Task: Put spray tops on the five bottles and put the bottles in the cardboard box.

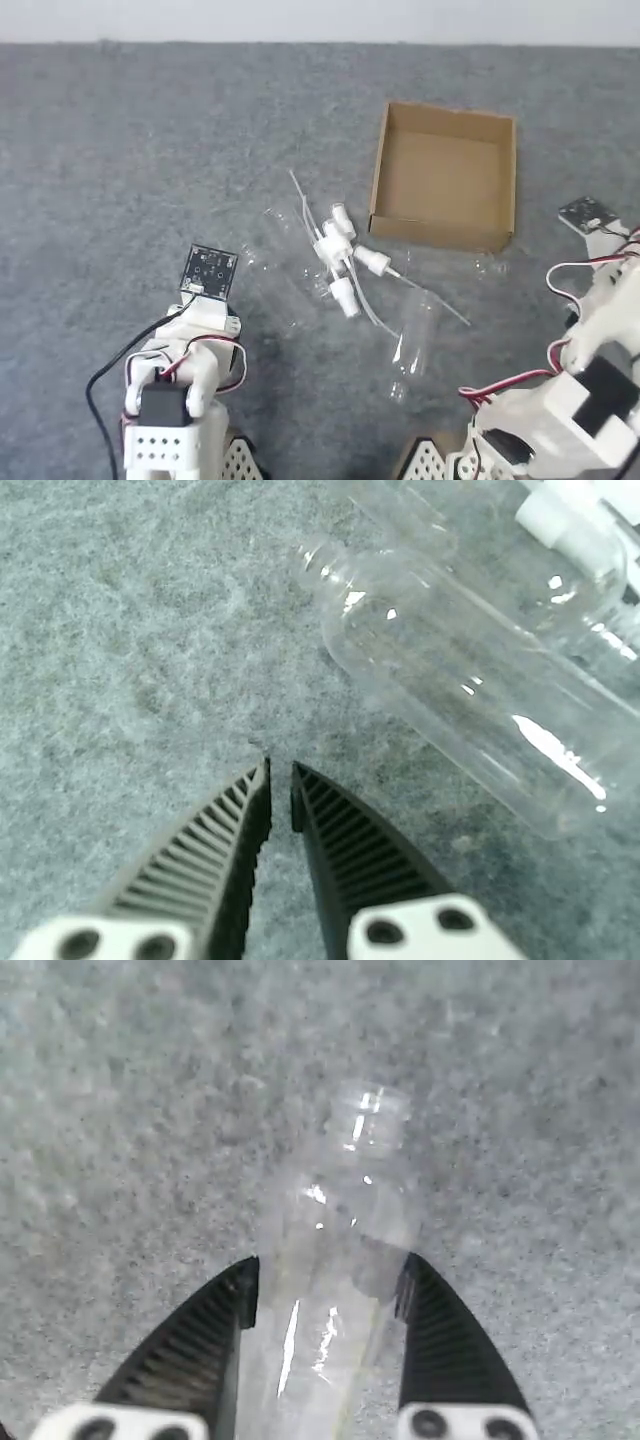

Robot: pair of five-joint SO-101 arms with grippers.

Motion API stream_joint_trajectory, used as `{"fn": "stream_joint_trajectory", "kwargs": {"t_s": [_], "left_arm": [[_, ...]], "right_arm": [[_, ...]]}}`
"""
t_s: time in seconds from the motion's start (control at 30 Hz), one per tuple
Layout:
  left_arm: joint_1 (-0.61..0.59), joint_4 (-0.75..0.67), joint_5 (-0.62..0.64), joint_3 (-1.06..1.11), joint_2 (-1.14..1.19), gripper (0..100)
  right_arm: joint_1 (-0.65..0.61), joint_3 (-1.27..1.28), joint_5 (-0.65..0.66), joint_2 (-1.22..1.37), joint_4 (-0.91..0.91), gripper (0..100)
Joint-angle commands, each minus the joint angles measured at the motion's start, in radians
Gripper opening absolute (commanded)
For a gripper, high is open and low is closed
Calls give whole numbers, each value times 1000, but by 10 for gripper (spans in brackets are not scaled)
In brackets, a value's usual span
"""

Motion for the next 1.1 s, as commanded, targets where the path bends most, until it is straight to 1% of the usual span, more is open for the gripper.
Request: {"fn": "stream_joint_trajectory", "kwargs": {"t_s": [0.0, 0.27, 0.33, 0.43, 0.6, 0.83, 0.97, 1.07], "left_arm": [[-3, 5, -3, -5, -18, 25], [-3, 5, -3, -5, -18, 25], [-3, 5, -3, -5, -18, 25], [-3, 5, -3, -5, -18, 25], [-3, 5, -3, -5, -18, 25], [-3, 5, -3, -5, -18, 25], [-3, 5, -3, -5, -18, 25], [-3, 5, -3, -5, -18, 25]], "right_arm": [[13, -6, 14, -7, -13, 90], [8, -5, 0, -8, -18, 87], [-8, -23, -58, -12, -24, 87], [-36, -66, -186, -31, -25, 91], [-77, -83, -270, -101, 10, 95], [-79, -77, -288, -285, 113, 235], [-79, -77, -287, -329, 196, 239], [-79, -77, -287, -331, 197, 240]]}}
